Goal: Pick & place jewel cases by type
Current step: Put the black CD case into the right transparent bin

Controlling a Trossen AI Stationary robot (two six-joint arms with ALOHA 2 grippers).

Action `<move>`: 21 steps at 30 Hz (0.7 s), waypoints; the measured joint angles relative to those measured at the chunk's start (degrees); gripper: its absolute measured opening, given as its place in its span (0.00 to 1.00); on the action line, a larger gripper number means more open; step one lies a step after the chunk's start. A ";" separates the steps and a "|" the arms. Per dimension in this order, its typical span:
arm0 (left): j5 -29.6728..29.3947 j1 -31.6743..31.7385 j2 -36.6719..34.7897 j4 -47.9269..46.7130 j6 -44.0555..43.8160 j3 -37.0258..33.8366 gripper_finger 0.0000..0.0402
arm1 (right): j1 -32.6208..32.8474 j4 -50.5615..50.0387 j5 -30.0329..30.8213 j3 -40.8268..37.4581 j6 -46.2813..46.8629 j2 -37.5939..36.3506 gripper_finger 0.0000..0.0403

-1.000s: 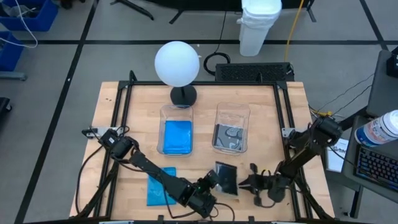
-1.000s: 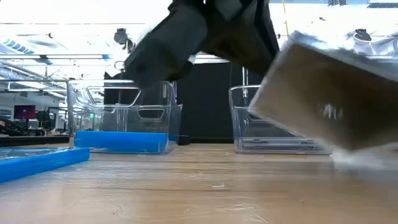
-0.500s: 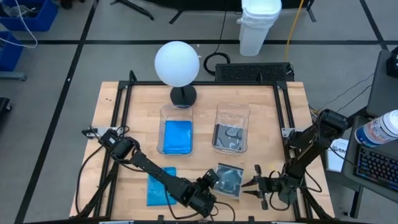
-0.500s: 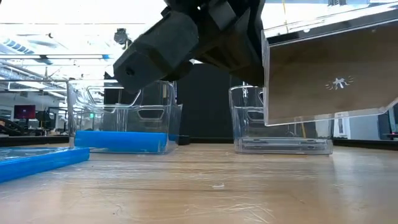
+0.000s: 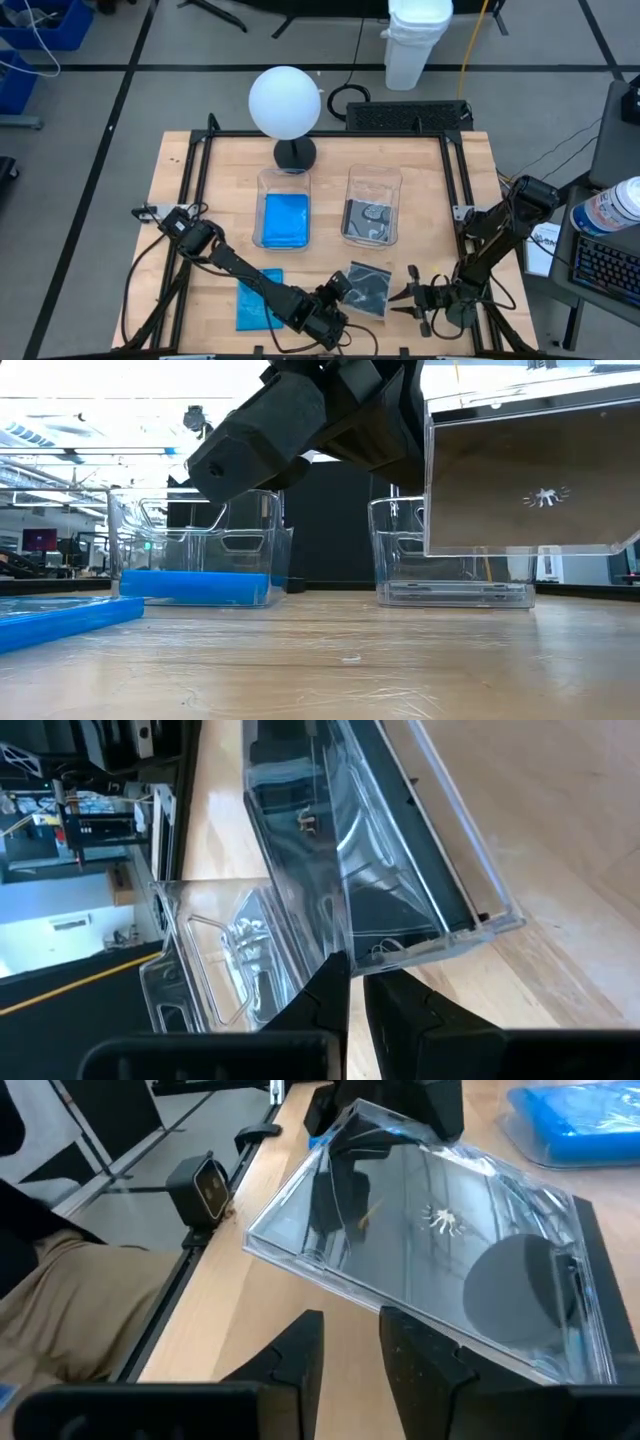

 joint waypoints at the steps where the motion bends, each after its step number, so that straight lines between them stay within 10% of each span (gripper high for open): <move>1: -0.02 0.00 -0.02 -0.01 -0.16 0.00 0.08 | 0.00 -0.07 0.04 0.00 -0.16 0.02 0.24; 21: -0.13 0.04 -0.09 -3.66 -6.47 0.00 0.08 | 0.02 -1.19 3.15 -0.09 -5.82 0.02 0.60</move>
